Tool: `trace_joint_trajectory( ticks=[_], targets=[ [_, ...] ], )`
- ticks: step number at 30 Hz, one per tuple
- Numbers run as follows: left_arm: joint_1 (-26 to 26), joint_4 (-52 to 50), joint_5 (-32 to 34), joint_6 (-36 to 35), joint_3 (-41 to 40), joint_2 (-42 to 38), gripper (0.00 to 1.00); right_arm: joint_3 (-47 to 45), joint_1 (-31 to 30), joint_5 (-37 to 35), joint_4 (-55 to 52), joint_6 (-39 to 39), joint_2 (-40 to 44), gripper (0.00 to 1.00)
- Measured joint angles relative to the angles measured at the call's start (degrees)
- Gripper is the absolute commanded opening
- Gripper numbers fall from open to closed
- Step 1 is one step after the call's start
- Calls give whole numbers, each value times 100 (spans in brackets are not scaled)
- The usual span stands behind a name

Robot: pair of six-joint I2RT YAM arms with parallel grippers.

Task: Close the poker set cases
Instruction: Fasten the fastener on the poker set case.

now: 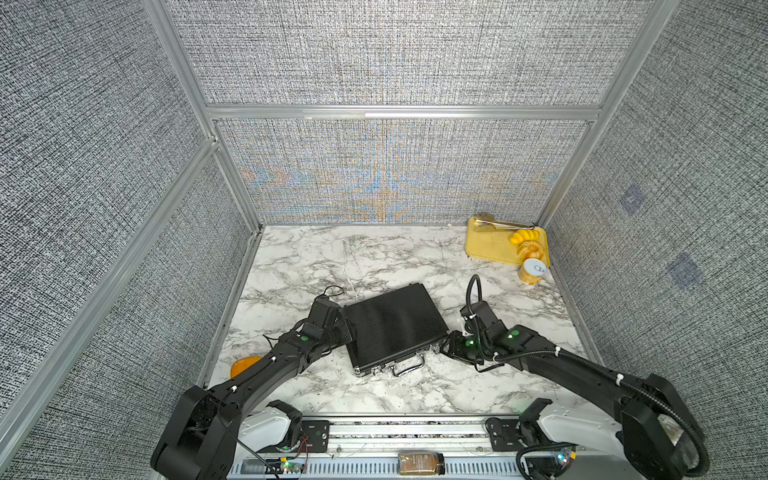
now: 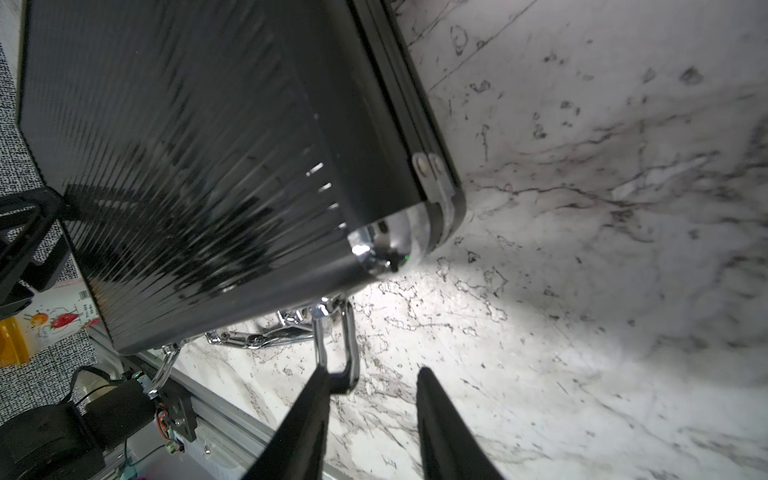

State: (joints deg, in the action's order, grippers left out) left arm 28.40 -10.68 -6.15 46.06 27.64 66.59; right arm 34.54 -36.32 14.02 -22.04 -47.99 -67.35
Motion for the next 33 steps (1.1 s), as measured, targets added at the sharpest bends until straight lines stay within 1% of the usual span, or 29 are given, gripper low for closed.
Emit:
trace_joint_trajectory(
  ticks=[12, 29, 33],
  targets=[
    [0, -13, -2, 0, -13, -39, 51, -271, -81, 17, 282, 0, -295, 37],
    [0, -20, -44, 0, -70, -127, 51, -149, -114, -96, 758, -33, -872, 40],
    [2, -31, -87, 2, -96, -177, 51, -149, -114, -151, 774, -90, -881, 40]
  ],
)
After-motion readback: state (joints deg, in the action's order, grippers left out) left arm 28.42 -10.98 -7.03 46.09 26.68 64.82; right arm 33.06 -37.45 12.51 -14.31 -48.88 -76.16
